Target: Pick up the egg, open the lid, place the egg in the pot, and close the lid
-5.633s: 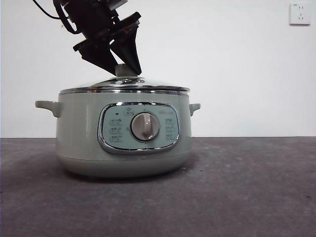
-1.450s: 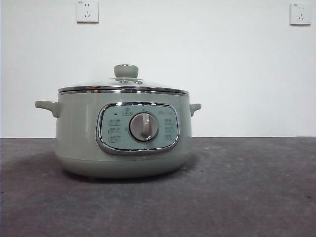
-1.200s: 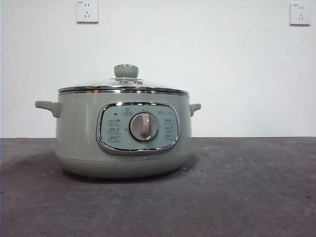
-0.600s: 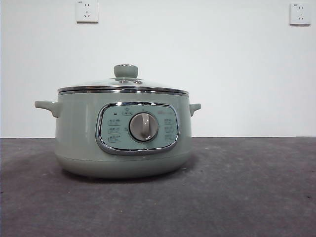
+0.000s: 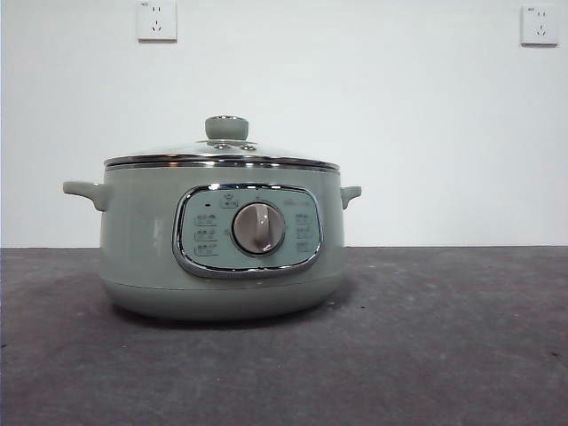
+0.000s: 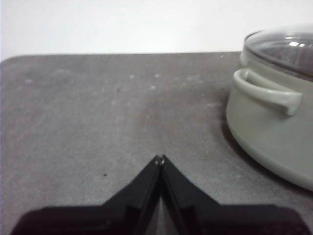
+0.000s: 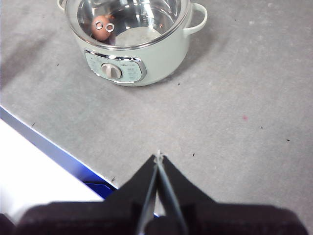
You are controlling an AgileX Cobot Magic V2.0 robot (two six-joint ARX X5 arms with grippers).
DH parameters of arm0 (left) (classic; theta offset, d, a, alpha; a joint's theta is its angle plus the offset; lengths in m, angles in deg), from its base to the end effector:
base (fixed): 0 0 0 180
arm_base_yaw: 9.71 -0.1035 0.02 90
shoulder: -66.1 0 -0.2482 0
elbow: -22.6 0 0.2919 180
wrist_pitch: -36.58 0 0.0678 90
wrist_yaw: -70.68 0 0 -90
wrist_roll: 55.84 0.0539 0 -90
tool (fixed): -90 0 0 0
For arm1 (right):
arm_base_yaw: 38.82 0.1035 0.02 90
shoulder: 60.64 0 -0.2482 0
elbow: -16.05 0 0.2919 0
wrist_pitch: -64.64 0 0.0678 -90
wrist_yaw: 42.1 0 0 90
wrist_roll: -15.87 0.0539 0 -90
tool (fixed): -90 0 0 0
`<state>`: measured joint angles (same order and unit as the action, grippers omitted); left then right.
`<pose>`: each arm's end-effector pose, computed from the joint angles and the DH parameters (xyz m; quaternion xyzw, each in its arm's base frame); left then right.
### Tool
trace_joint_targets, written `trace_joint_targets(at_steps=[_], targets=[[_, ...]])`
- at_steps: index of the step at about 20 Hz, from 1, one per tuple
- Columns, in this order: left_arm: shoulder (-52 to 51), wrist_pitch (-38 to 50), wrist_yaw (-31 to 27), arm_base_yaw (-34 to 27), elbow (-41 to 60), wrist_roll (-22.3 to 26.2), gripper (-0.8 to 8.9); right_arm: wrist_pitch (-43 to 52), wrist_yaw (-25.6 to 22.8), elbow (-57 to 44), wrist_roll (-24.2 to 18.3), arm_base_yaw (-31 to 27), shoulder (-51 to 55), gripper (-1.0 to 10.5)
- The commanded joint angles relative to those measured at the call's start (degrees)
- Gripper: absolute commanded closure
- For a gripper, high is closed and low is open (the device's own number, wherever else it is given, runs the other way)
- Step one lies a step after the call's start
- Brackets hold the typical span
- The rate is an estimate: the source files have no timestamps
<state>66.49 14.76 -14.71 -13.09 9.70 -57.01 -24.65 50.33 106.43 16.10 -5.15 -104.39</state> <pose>0.1766 0.0061 0.1488 -0.0158 0.0811 -0.0099 0.9965 0.1074 0.0743 0.4049 -0.0962 0.3509 0.2879 0.8859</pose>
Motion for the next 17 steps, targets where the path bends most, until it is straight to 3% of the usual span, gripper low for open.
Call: trace_joint_targets(at_steps=[1,17], targets=[[-0.15,0.44,-0.04,-0.17,0.61,-0.81,8.17,-0.61,0.09,-0.37,0.17,0.04,-0.02,9.5],[0.5,0.63,0.28,-0.2,0.59,-0.79,8.17,-0.57,-1.03,-0.37,0.17,0.04,0.0,9.5]])
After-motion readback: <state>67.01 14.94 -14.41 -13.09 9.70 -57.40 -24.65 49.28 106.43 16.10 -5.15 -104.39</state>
